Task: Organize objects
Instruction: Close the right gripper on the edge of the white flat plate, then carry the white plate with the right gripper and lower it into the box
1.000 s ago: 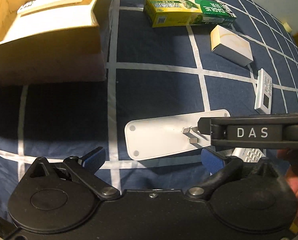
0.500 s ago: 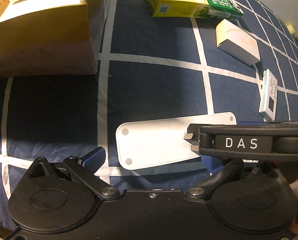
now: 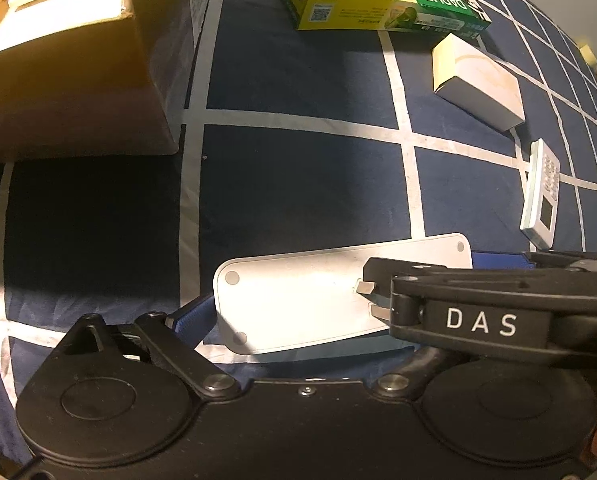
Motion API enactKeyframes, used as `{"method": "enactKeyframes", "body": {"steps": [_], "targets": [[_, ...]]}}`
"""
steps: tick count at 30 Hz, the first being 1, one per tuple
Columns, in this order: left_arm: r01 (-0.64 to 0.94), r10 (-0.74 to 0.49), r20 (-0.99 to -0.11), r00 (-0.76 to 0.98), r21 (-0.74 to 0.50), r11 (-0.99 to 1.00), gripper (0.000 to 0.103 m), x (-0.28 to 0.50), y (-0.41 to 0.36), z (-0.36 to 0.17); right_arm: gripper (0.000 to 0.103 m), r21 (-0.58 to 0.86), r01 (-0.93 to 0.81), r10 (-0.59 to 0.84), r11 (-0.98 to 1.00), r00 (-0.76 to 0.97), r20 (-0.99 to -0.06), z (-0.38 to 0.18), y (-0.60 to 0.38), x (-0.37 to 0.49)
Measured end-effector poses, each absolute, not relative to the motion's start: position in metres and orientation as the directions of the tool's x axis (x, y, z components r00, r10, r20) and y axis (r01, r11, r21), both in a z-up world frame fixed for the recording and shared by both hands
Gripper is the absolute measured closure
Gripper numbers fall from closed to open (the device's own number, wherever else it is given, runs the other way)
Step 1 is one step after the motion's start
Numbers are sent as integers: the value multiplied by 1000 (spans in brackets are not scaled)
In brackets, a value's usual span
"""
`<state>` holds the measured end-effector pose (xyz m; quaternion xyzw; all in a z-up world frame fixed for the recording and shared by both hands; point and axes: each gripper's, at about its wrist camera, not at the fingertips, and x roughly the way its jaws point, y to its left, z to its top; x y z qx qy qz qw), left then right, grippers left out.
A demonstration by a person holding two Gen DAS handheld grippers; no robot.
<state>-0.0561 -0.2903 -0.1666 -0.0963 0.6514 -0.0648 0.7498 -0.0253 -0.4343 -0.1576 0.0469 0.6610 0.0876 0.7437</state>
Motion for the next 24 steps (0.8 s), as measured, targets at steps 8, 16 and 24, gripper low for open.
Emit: {"method": "enactKeyframes", "body": {"steps": [8, 16, 24], "targets": [[-23, -211, -965, 158, -217, 976, 9, -55, -292, -154, 23, 191, -70, 199, 979, 125, -972, -147, -435, -24], [-14, -193, -960, 201, -200, 980, 10, -54, -278, -119, 23, 203, -80, 214, 976, 167, -963, -115, -422, -22], [26, -179, -951, 254, -179, 984, 10, -46, -251, -74, 23, 217, -67, 227, 974, 232, -946, -71, -395, -18]]}}
